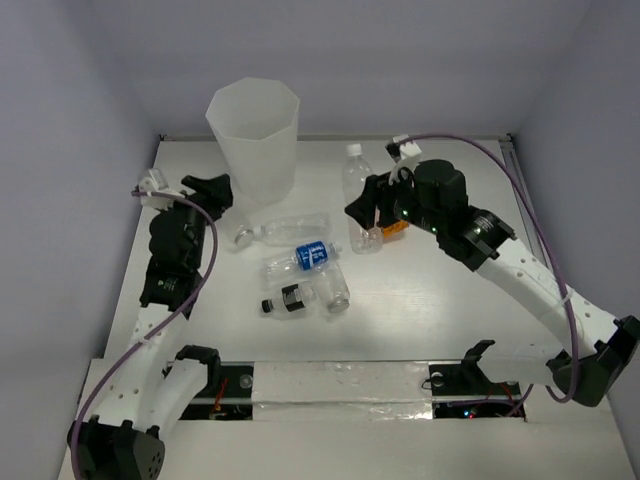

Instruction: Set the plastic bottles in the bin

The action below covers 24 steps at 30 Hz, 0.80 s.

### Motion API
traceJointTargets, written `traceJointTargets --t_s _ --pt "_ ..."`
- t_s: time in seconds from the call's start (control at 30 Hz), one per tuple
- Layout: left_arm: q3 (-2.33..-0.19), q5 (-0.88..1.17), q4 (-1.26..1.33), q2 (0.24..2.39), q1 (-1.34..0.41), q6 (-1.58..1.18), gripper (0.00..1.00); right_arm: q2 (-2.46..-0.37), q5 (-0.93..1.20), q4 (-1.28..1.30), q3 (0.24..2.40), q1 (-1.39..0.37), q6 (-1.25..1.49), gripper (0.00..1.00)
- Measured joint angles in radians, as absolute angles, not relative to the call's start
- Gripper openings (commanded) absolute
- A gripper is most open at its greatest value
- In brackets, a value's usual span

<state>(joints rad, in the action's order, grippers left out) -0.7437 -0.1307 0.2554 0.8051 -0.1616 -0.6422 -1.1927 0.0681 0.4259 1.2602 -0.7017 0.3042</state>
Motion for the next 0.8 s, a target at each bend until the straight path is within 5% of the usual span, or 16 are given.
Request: traceJointTargets --t_s 0.2,0.57,0.8 --pt "-0.479 -0.160 0.152 0.778 -0.155 -0.717 0.98 -1.418 0.149 0.196 1.518 -0.702 0.340 0.55" --pt "-0.396 -0.273 0.160 0.808 -0.155 -0.805 0.99 -1.973 0.113 -0.073 2.182 -0.702 0.379 0.56" --pt "-0.395 -0.313 0.207 0.955 -0.148 -0.817 0.99 -2.318 0.017 -0.107 2.596 -0.702 0.351 0.65"
